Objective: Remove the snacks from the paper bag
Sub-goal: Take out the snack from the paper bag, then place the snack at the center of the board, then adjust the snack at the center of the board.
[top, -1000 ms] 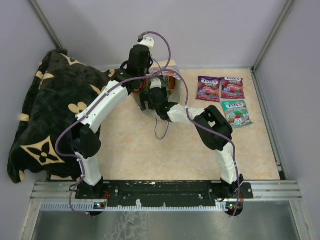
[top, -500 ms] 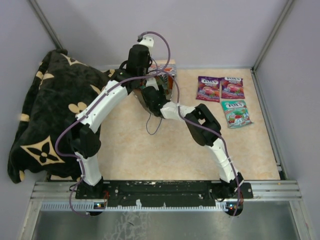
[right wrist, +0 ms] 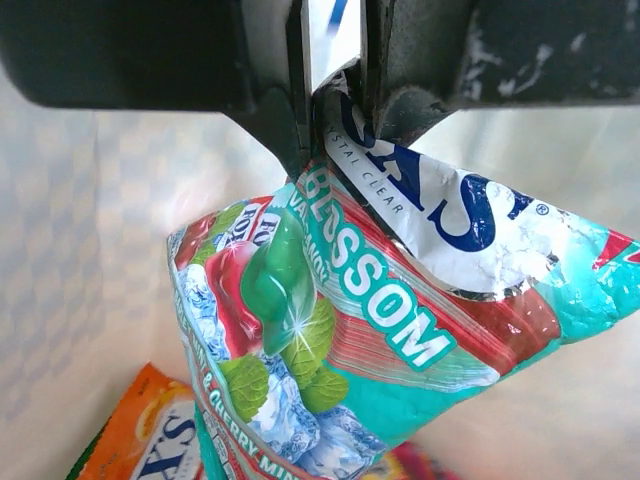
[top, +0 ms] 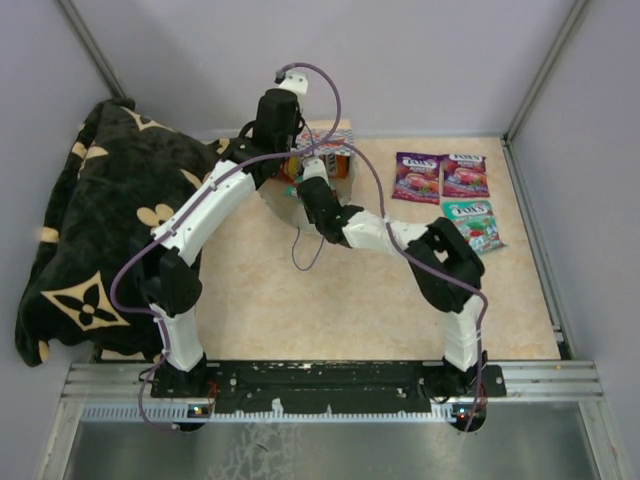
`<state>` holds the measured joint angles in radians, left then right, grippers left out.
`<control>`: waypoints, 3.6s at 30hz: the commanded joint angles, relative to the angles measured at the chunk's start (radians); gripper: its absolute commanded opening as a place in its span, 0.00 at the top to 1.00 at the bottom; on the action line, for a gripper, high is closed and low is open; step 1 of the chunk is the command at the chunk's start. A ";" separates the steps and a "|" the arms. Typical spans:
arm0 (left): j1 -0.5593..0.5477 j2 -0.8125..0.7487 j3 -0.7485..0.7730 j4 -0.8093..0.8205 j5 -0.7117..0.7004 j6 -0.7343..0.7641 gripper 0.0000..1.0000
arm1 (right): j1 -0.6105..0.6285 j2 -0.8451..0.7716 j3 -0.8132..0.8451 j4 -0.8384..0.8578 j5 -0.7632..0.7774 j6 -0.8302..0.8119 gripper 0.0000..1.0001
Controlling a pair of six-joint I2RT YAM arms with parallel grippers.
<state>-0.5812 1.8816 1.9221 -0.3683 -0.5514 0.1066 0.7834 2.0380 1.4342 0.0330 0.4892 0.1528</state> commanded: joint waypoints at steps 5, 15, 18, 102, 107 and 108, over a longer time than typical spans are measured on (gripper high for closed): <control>0.002 -0.005 0.014 0.026 -0.043 0.025 1.00 | 0.052 -0.654 -0.256 -0.206 -0.376 0.232 1.00; 0.020 -0.028 -0.033 0.050 0.003 -0.011 1.00 | -0.324 -1.225 -0.578 -0.649 -0.607 0.868 1.00; 0.020 -0.043 -0.048 0.052 0.014 -0.027 1.00 | -0.558 -1.332 -0.751 -0.656 -0.702 1.059 1.00; 0.067 -0.135 -0.203 0.040 0.176 -0.005 1.00 | -0.675 -0.330 -0.131 -0.929 -0.390 1.159 0.01; 0.069 -0.138 -0.215 0.046 0.171 -0.003 1.00 | -0.688 -0.122 0.017 -1.039 -0.450 1.092 0.01; 0.069 -0.136 -0.213 0.046 0.172 -0.003 1.00 | -0.689 -0.092 0.017 -1.037 -0.467 1.090 0.01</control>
<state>-0.5190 1.7756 1.7176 -0.3367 -0.3786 0.1055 0.1070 1.8439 1.3800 -0.9138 0.0731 1.2900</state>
